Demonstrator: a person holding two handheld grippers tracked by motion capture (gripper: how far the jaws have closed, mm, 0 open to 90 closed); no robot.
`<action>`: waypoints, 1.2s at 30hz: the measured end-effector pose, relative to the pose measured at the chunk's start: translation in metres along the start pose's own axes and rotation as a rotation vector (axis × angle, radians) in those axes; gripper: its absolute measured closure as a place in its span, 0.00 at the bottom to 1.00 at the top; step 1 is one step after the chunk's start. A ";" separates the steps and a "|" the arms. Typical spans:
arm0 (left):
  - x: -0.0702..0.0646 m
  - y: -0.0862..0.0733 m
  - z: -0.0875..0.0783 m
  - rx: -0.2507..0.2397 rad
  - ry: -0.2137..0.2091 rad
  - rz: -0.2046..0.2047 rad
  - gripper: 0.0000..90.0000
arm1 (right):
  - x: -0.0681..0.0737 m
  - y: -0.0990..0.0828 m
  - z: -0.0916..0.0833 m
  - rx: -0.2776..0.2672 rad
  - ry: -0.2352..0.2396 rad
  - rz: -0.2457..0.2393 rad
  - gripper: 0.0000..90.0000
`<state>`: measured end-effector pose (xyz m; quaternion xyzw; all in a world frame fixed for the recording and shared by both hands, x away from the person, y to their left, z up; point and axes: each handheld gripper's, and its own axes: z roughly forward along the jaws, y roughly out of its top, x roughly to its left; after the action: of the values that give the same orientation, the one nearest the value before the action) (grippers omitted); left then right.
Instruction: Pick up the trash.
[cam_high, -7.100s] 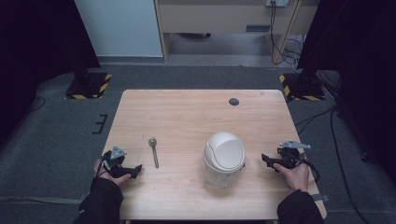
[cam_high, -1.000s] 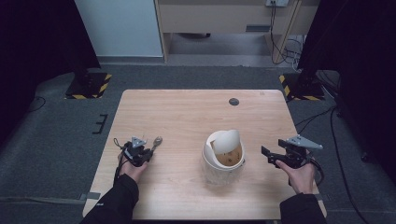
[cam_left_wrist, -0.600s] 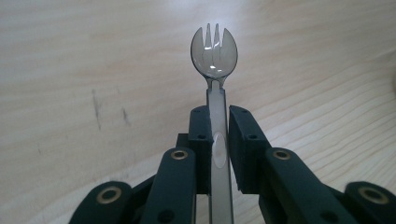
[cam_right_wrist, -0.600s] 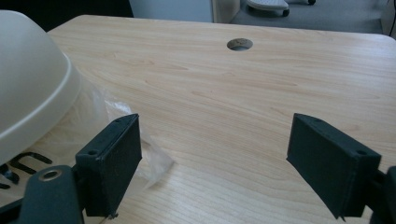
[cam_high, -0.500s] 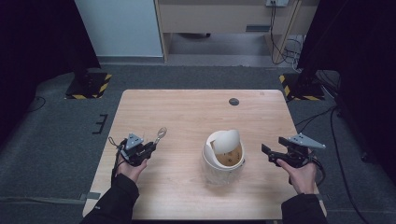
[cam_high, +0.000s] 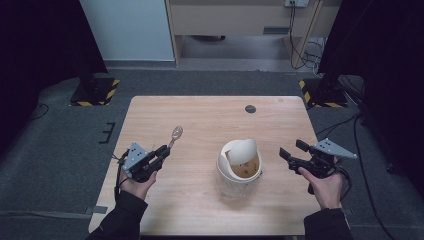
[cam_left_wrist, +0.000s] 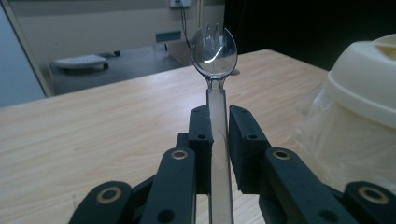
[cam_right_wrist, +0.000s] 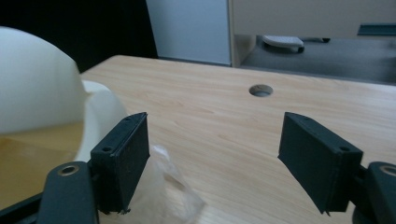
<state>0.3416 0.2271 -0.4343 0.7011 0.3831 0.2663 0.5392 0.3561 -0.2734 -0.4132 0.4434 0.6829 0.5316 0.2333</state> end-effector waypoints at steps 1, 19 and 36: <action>-0.002 0.002 -0.002 -0.012 -0.006 0.001 0.88 | 0.001 0.001 0.000 -0.004 0.006 0.000 0.28; -0.046 0.021 -0.012 -0.102 -0.149 0.089 0.88 | 0.034 0.026 -0.008 -0.118 0.130 0.006 0.33; -0.089 0.035 -0.016 -0.157 -0.280 0.135 0.88 | 0.067 0.042 -0.010 -0.149 0.268 0.013 0.44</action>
<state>0.2876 0.1586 -0.3927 0.7113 0.2345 0.2305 0.6212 0.3301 -0.2195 -0.3603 0.3542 0.6637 0.6367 0.1690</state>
